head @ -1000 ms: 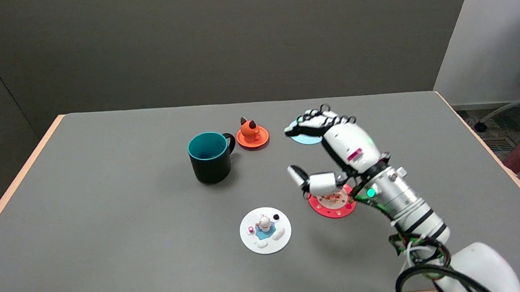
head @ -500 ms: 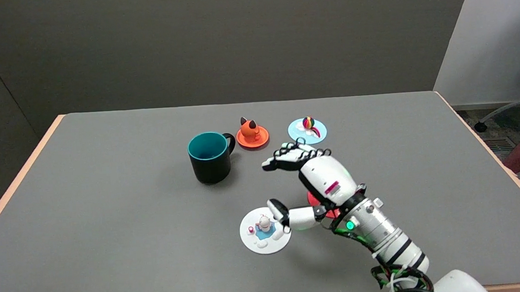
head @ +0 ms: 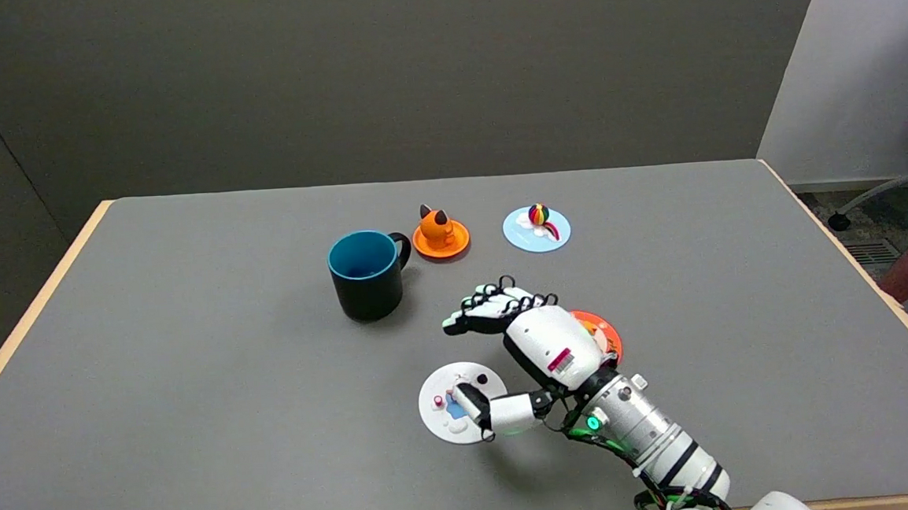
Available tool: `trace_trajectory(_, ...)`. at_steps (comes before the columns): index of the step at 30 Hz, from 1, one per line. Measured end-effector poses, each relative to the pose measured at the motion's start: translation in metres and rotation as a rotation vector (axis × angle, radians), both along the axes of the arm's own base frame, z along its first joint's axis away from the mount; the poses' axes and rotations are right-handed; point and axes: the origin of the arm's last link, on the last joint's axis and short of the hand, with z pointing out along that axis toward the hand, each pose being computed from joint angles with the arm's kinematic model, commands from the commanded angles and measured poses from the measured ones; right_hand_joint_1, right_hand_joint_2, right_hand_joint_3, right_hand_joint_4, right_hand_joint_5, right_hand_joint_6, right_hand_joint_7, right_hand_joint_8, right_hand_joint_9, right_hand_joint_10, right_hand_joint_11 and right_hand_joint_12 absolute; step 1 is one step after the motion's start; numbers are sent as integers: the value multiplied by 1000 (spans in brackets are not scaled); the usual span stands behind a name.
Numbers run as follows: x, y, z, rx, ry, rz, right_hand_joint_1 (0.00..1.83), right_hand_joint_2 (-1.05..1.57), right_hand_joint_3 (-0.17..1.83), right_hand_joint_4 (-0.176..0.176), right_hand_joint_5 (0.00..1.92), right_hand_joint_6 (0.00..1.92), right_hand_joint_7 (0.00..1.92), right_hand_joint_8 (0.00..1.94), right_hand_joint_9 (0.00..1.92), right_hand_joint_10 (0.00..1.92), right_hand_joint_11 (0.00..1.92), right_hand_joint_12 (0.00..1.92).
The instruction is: Pick up the white cup lid.
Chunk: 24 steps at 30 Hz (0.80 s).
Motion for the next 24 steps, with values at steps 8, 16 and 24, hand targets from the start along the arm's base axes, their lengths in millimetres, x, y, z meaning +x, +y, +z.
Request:
trace_trajectory(8, -12, -2, -2, 17, 23, -21, 920, 433, 1015, -137, 426, 184, 494, 174, 411, 175, 257, 256)
trace_trajectory(16, -18, -6, -2, 39, 60, -28, 971, 413, 1042, -140, 365, 170, 458, 170, 391, 172, 249, 247)
trace_trajectory(24, -22, -10, 5, 56, 101, -27, 974, 429, 1044, -144, 381, 175, 455, 170, 388, 171, 250, 244)
